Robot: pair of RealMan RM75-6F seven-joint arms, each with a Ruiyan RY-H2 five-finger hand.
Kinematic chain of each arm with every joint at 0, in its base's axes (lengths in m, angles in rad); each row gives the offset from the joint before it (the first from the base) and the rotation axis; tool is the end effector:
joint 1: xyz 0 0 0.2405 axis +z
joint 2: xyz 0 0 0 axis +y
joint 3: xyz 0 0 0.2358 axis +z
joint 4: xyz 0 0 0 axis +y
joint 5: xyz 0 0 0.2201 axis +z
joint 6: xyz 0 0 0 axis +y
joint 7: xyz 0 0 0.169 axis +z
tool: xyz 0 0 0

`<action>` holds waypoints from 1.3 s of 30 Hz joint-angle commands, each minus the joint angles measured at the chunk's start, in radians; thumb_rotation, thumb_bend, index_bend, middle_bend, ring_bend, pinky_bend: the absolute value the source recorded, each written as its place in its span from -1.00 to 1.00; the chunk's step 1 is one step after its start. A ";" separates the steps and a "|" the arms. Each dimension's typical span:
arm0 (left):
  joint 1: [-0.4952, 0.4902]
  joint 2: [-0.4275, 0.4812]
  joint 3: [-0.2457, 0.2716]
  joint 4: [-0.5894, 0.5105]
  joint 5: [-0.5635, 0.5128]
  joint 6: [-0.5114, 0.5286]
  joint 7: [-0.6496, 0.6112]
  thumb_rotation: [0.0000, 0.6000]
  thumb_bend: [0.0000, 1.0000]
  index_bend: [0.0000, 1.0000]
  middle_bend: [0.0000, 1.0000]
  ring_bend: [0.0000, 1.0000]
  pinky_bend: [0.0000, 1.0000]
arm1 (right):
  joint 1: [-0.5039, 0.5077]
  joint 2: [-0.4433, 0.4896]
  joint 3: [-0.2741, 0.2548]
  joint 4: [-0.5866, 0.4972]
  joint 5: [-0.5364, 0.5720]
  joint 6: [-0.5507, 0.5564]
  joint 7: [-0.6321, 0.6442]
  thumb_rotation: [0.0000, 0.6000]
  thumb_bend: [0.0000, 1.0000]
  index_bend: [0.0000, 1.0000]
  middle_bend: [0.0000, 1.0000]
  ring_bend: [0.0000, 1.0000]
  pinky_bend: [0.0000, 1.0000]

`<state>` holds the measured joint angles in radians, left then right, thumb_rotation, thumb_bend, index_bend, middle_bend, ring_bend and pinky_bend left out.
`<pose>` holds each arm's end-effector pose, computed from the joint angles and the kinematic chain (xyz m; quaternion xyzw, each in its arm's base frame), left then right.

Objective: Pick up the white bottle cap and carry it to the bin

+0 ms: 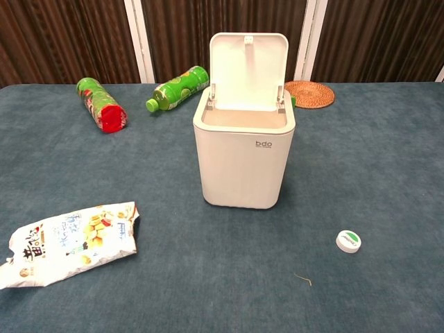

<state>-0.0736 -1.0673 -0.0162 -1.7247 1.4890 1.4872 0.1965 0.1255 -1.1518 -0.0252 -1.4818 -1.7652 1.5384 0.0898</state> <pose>-0.2849 0.1931 0.1413 -0.6228 -0.3611 -0.3337 0.6086 -0.2759 -0.1960 0.1197 0.6826 -0.3264 0.4294 0.4932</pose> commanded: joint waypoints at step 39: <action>0.003 0.020 -0.025 0.006 -0.068 -0.022 -0.058 1.00 0.11 -0.42 -0.48 -0.42 -0.12 | 0.398 -0.214 0.007 0.082 0.082 -0.572 0.003 1.00 -0.35 0.05 0.72 0.80 0.97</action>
<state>-0.0710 -1.0469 -0.0410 -1.7184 1.4214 1.4649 0.1387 0.5183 -1.3590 -0.0177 -1.4053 -1.6866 0.9717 0.0889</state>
